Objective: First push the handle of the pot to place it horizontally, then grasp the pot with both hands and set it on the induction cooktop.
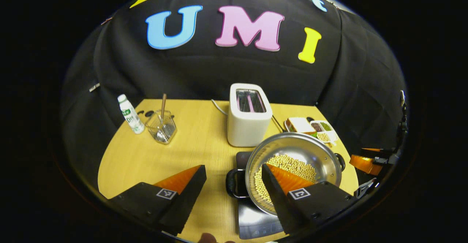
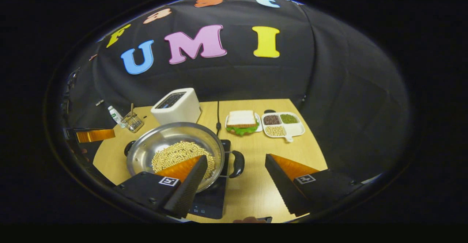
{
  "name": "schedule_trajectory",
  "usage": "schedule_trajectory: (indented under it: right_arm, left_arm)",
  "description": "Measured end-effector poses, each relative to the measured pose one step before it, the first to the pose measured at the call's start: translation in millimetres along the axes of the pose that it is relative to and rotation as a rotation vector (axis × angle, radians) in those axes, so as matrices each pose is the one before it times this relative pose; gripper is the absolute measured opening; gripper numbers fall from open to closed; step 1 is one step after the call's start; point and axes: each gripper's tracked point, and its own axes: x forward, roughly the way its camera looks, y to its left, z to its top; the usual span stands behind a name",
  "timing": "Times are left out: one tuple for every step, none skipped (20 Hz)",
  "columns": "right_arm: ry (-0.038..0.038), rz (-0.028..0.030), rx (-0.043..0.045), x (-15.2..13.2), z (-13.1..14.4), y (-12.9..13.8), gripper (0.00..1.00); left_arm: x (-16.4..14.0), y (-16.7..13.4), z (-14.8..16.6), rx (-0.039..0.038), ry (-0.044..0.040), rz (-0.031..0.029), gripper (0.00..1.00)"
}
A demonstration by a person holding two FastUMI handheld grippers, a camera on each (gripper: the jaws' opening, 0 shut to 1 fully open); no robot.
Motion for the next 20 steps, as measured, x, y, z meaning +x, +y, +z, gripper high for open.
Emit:
schedule_trajectory:
  right_arm:
    - [-0.04745, -0.00493, 0.00896, -13.36, 17.71, 4.52, 0.99]
    - [-0.04431, -0.00323, 0.02464, -13.47, 17.51, 5.51, 0.99]
    - [-0.04005, -0.00409, 0.02345, -12.35, 13.47, 2.84, 0.99]
    - [-0.04568, -0.00975, 0.00850, -11.45, 15.99, 2.61, 0.99]
    - [-0.05007, -0.01152, -0.00722, -12.79, 15.81, -1.56, 0.99]
    - [-0.04671, -0.01037, -0.00483, -11.78, 14.56, -0.13, 0.99]
    - [-0.03761, -0.01001, 0.01098, -13.98, 12.86, 1.97, 0.98]
    - [-0.03208, -0.01006, 0.01834, -13.01, 11.28, 2.84, 0.98]
    - [-0.03595, -0.01256, 0.01389, -13.05, 12.76, 1.40, 0.98]
    - [-0.03603, -0.01032, 0.00614, -11.32, 12.13, 0.33, 0.99]
    - [-0.03370, -0.00746, 0.00381, -11.78, 8.84, 1.16, 0.98]
    - [-0.02522, -0.00630, 0.00651, -12.40, 6.68, 3.38, 0.98]
    - [-0.02548, -0.00058, 0.01122, -17.52, 7.40, 2.72, 0.98]
    - [-0.02454, 0.00188, 0.00227, -14.10, 5.73, 5.34, 0.98]
    - [-0.02659, 0.00060, -0.00931, -12.43, 5.37, 4.68, 0.98]
    - [-0.02486, 0.00224, -0.01881, -11.31, 4.76, 4.56, 0.98]
    - [-0.01903, 0.00539, -0.01446, -13.22, 3.18, 4.27, 0.98]
    - [-0.01279, 0.00584, -0.00575, -11.74, 4.50, 5.62, 0.98]
    - [-0.00587, 0.00120, -0.00145, -11.50, 2.30, 4.71, 0.98]
    - [-0.01073, 0.00241, -0.00508, -9.99, 2.08, 3.00, 0.98]
  left_arm:
    - [-14.25, 1.84, 13.23, 0.01052, -0.04479, 0.00185, 0.95]
    - [-14.08, 2.38, 13.82, -0.00101, -0.04205, -0.00071, 0.96]
    - [-13.62, 2.58, 12.23, -0.00006, -0.03851, -0.00417, 0.96]
    - [-12.54, 4.96, 11.72, 0.01123, -0.03183, -0.00038, 0.95]
    - [-12.14, 4.85, 8.31, 0.01663, -0.02827, 0.00254, 0.96]
    - [-12.01, 6.04, 9.72, 0.01443, -0.02700, 0.00363, 0.95]
    - [-12.59, 5.95, 8.39, 0.01059, -0.02775, 0.00552, 0.95]
    - [-15.53, 5.29, 10.16, 0.00978, -0.03158, 0.00332, 0.95]
    - [-14.54, 6.56, 8.80, 0.01008, -0.03518, 0.00757, 0.95]
    - [-14.61, 7.48, 9.43, 0.01292, -0.03436, 0.01266, 0.95]
    - [-13.15, 8.71, 7.63, 0.01518, -0.03342, 0.01668, 0.95]
    - [-12.96, 7.39, 7.87, 0.01996, -0.03154, 0.01566, 0.95]
    - [-16.22, 5.13, 6.94, 0.01804, -0.03293, 0.01251, 0.95]
    - [-15.00, 4.53, 7.43, 0.01228, -0.03194, 0.00557, 0.95]
    - [-15.61, 3.64, 6.40, 0.00781, -0.02675, 0.00461, 0.95]
    - [-13.62, 3.07, 4.56, 0.00587, -0.01426, 0.00328, 0.95]
    - [-13.74, 1.54, 3.15, 0.00216, -0.00988, 0.00032, 0.95]
    - [-12.28, 0.80, 4.40, -0.00715, -0.01113, -0.00092, 0.95]
    - [-10.14, -0.27, 3.85, -0.00490, -0.01710, -0.00032, 0.94]
    - [-15.56, 3.29, 2.86, 0.00740, -0.02489, 0.01305, 0.94]
